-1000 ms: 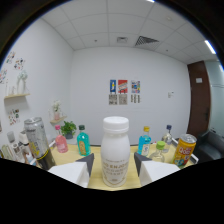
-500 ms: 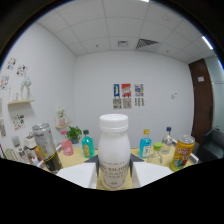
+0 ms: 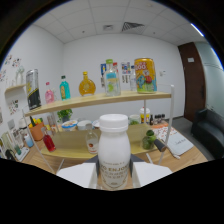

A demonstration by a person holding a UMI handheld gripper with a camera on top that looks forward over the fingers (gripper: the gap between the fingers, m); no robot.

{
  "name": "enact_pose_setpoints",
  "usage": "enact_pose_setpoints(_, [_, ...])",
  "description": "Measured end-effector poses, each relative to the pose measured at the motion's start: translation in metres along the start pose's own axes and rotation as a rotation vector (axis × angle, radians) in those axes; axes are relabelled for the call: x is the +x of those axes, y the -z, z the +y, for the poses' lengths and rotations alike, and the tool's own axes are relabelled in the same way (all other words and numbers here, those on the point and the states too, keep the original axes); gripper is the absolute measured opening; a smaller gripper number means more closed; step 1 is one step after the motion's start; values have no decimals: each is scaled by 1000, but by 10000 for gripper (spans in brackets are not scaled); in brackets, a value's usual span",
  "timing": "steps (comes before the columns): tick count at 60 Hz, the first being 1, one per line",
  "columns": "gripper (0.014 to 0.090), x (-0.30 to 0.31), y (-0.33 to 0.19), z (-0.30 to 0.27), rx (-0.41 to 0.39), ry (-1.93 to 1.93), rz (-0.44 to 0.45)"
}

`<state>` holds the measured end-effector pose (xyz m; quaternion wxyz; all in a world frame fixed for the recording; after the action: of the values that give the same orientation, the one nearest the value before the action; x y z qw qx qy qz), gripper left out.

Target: Make me a cup of Mount Fuji.

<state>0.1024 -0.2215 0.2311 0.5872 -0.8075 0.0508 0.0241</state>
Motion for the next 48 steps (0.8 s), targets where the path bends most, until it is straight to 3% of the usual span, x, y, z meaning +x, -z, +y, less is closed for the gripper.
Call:
enact_pose_setpoints(18, [474,39,-27,102,-121,151,67])
enact_pose_setpoints(36, [478,39,-36,110,-135,1053,56])
enact_pose_setpoints(48, [476,41,-42,96,-135,1498,113])
